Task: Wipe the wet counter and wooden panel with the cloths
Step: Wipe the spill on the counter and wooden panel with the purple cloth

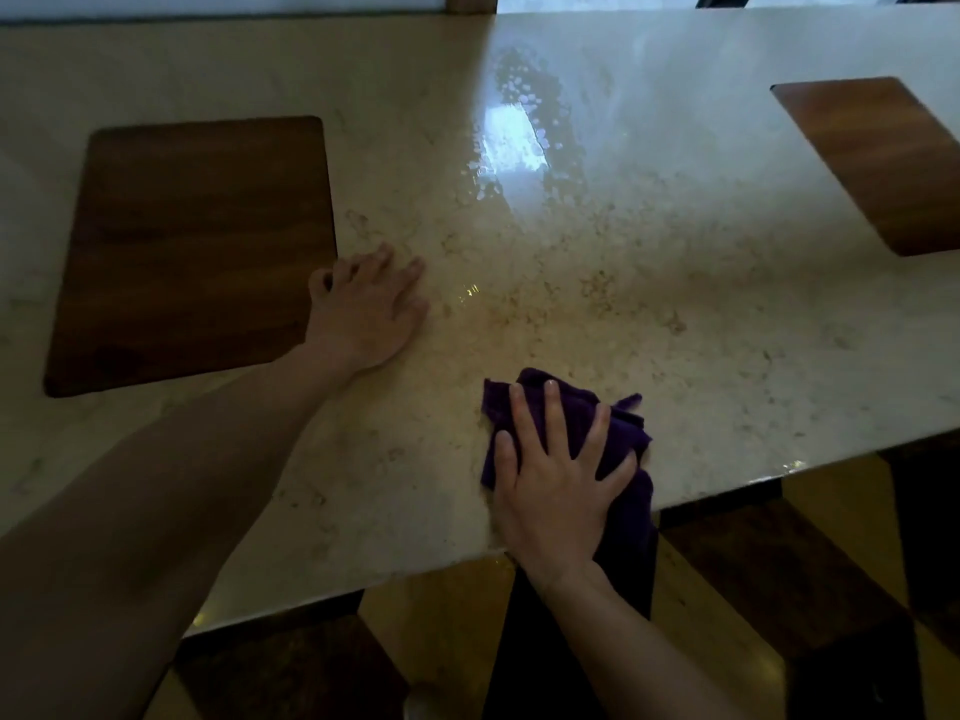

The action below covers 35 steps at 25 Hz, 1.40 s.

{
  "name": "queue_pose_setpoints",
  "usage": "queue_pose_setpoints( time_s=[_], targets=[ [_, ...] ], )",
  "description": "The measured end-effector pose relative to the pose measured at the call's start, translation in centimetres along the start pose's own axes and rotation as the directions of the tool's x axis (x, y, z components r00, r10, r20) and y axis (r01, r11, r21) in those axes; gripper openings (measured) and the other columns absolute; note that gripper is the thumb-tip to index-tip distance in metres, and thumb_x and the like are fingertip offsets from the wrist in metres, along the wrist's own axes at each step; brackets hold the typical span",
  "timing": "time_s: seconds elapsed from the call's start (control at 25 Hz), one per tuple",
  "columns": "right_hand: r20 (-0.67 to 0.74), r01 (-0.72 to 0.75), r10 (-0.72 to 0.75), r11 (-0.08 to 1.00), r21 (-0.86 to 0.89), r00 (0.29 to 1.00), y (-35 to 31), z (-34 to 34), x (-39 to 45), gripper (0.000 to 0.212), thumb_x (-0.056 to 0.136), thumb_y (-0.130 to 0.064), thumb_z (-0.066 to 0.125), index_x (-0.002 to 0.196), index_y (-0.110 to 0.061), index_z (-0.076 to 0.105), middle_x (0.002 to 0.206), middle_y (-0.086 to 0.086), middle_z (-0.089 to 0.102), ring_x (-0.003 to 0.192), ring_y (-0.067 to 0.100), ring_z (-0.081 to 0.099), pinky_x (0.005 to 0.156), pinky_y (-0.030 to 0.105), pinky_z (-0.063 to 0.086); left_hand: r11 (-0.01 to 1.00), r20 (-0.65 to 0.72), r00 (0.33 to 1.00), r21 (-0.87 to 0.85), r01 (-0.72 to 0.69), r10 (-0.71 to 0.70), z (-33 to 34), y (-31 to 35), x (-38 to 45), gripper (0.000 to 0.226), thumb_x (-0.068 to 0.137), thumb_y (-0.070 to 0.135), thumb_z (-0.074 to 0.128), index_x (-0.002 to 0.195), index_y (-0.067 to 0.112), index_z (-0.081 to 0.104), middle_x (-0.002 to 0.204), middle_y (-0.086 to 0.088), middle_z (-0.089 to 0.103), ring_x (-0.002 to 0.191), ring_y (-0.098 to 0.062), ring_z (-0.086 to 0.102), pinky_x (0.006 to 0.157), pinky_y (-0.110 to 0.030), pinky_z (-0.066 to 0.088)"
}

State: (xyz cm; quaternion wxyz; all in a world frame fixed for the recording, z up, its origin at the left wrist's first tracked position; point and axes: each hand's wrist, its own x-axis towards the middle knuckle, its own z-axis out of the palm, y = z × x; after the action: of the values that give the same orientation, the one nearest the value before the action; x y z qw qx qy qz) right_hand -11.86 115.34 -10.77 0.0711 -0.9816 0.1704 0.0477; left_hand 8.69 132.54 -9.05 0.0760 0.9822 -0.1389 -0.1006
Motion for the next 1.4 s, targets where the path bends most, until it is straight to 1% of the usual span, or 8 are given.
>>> queue_pose_setpoints(
  time_s=[0.12,0.2,0.4,0.56,0.88,1.0,1.16,1.4],
  targets=[
    [0.09,0.006,-0.008,1.0,0.025,0.996,-2.9,-0.6,5.0,0.054,0.102,-0.054,0.007,0.15,-0.048,-0.017,0.165,-0.01,-0.014,0.149,0.038,-0.019,0.109,0.074,-0.004,0.982,-0.035,0.99,0.13,-0.133,0.139,-0.1,-2.4,0.4,0.058,0.098,0.062,0.016,0.153,0.045,0.021,0.164,0.001,0.022,0.136,-0.037,0.029,0.11,-0.054,0.02],
    [0.11,0.0,-0.007,0.998,0.061,0.994,-4.9,-1.2,9.3,0.054,0.101,-0.054,0.005,0.149,-0.048,-0.019,0.163,-0.012,-0.021,0.147,0.037,-0.026,0.108,0.073,-0.009,0.98,-0.078,0.983,0.124,-0.159,0.169,0.2,-3.3,0.6,0.058,0.097,0.057,0.018,0.152,0.042,0.029,0.161,0.002,0.031,0.129,-0.036,0.037,0.106,-0.051,0.024],
    [0.039,0.036,-0.04,0.996,0.088,0.998,-10.0,-1.6,23.0,0.055,0.101,-0.054,0.008,0.154,-0.047,-0.005,0.166,-0.01,-0.009,0.148,0.04,-0.018,0.108,0.076,-0.008,0.998,-0.188,0.981,0.038,-0.051,0.057,0.9,-3.2,0.5,0.057,0.095,0.049,0.034,0.146,0.024,0.042,0.151,-0.002,0.046,0.125,-0.032,0.047,0.103,-0.054,0.032],
    [0.016,0.063,-0.065,0.995,0.073,0.998,-14.4,-2.3,37.1,0.055,0.101,-0.052,0.011,0.155,-0.046,0.003,0.167,-0.008,-0.002,0.149,0.042,-0.013,0.106,0.077,-0.007,0.987,-0.11,0.984,0.073,0.146,-0.138,0.9,-2.8,0.4,0.07,0.085,0.061,0.04,0.146,0.026,0.039,0.155,-0.009,0.037,0.139,-0.045,0.035,0.107,-0.075,0.02],
    [0.061,0.115,-0.119,0.991,0.062,0.991,-22.3,-5.3,59.9,0.057,0.101,-0.051,0.012,0.156,-0.039,0.01,0.167,-0.003,0.006,0.149,0.045,-0.007,0.109,0.076,-0.005,0.977,-0.222,0.972,0.178,0.115,-0.074,2.4,-3.6,1.2,0.075,0.08,0.069,0.05,0.145,0.032,0.043,0.157,-0.01,0.039,0.137,-0.049,0.04,0.1,-0.082,0.025],
    [0.066,0.299,-0.303,0.952,0.059,0.951,-25.3,-4.9,61.9,0.057,0.101,-0.052,0.013,0.156,-0.04,0.01,0.167,-0.001,0.008,0.149,0.044,-0.003,0.111,0.074,-0.004,0.976,-0.26,0.964,0.192,0.105,-0.053,2.9,-3.9,1.2,0.075,0.084,0.073,0.041,0.146,0.031,0.041,0.158,-0.01,0.035,0.138,-0.048,0.037,0.101,-0.082,0.024],
    [0.064,0.637,-0.635,0.771,-0.003,0.77,-28.5,-3.6,59.0,0.056,0.1,-0.057,0.011,0.155,-0.044,0.012,0.166,-0.006,0.01,0.151,0.037,0.0,0.114,0.071,-0.001,0.986,-0.215,0.974,0.136,0.096,-0.065,2.1,-3.5,1.0,0.078,0.082,0.072,0.042,0.15,0.034,0.034,0.161,-0.009,0.031,0.141,-0.049,0.032,0.101,-0.082,0.024],
    [0.142,0.768,-0.756,0.638,-0.06,0.639,-24.8,-3.7,50.7,0.052,0.1,-0.06,0.011,0.152,-0.053,0.009,0.165,-0.015,0.006,0.152,0.029,-0.002,0.115,0.065,0.0,0.992,-0.109,0.988,0.04,0.116,-0.111,0.8,-3.3,0.9,0.07,0.083,0.065,0.044,0.144,0.032,0.039,0.158,-0.007,0.033,0.144,-0.048,0.029,0.105,-0.081,0.02]
  ],
)
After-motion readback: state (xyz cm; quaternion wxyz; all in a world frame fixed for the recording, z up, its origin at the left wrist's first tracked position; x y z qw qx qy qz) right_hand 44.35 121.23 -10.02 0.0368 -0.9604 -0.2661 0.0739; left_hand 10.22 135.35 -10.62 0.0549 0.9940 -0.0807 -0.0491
